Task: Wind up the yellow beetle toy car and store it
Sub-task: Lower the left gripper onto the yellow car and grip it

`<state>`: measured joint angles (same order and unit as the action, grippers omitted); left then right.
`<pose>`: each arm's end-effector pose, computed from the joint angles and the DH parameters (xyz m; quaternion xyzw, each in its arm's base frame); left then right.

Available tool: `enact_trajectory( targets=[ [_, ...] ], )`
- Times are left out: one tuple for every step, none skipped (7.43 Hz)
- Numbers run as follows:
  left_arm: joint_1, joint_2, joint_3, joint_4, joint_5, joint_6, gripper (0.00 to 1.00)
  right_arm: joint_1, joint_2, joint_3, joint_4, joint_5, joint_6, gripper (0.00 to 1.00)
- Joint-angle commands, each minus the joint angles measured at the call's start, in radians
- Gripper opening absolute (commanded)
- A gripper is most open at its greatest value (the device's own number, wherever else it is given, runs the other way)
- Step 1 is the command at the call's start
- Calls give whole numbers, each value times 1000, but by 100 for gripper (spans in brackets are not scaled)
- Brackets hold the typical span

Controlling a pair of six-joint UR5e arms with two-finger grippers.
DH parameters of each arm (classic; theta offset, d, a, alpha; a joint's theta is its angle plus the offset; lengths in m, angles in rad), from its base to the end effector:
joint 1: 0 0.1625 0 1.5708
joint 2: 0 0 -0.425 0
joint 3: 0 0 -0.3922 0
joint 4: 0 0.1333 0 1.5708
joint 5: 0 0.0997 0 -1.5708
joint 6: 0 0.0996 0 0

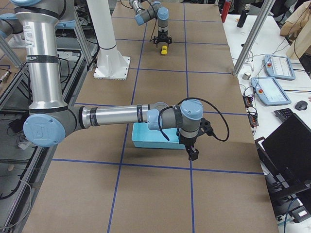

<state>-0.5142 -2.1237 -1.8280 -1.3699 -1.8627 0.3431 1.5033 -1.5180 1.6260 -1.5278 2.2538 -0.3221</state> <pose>0.4970 -0.4009 0.2613 0.2296 0.2336 0.6413 0.6939 0.0350 -0.5261 0.6060 0.1129 -0.3222 -0.2067 0.9169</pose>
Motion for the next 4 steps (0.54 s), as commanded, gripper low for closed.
enact_trajectory(
  targets=[
    [5, 8, 21, 2, -1, 2, 100, 0, 2, 0, 0, 0, 0, 100],
    [6, 5, 50, 2, -1, 2, 100, 0, 2, 0, 0, 1, 0, 100],
    [6, 5, 70, 0, 11, 4, 100, 0, 2, 0, 0, 0, 0, 100],
    [5, 5, 72, 0, 37, 4, 100, 0, 2, 0, 0, 1, 0, 100]
  ],
)
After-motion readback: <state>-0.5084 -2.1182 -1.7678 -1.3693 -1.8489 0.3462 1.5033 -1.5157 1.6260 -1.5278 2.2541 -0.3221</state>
